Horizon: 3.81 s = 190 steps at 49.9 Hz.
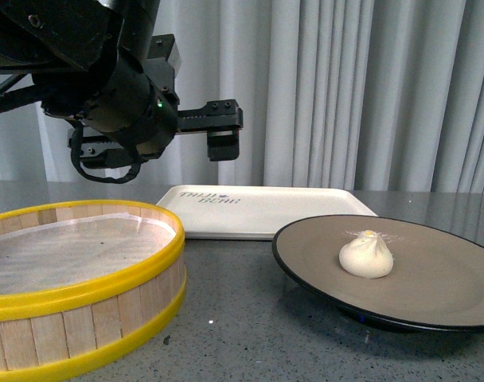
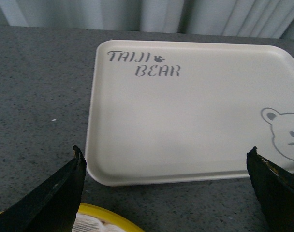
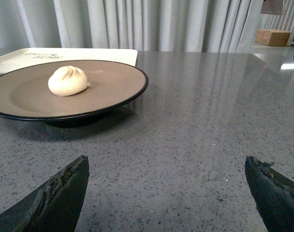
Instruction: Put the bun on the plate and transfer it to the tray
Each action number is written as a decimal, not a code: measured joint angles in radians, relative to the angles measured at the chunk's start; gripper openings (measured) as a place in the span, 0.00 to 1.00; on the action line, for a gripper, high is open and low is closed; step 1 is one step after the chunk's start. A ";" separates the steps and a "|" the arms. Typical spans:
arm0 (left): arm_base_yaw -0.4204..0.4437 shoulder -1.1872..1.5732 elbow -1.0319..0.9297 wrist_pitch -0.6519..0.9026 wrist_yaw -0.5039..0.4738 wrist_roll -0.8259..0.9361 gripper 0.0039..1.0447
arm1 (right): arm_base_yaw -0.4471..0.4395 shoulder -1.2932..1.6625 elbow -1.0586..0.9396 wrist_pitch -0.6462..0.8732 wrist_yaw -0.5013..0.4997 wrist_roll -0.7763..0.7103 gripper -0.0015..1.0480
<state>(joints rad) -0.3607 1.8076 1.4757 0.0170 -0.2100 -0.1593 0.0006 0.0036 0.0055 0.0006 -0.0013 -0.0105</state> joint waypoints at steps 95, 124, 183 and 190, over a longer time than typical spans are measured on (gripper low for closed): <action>0.359 -1.267 -1.450 0.518 0.209 0.152 0.04 | 0.000 0.000 0.000 0.000 0.000 0.000 0.92; 0.359 -1.528 -1.450 0.266 0.209 0.152 0.04 | 0.000 0.000 0.000 0.000 0.000 0.000 0.92; 0.359 -1.804 -1.450 -0.016 0.210 0.154 0.52 | 0.000 0.000 0.000 0.000 0.000 0.000 0.92; 0.359 -1.804 -1.450 -0.016 0.210 0.154 0.81 | 0.000 0.000 0.000 0.000 0.000 0.000 0.92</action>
<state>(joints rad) -0.0021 0.0036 0.0261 0.0006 -0.0002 -0.0051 0.0006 0.0036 0.0055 0.0006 -0.0013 -0.0105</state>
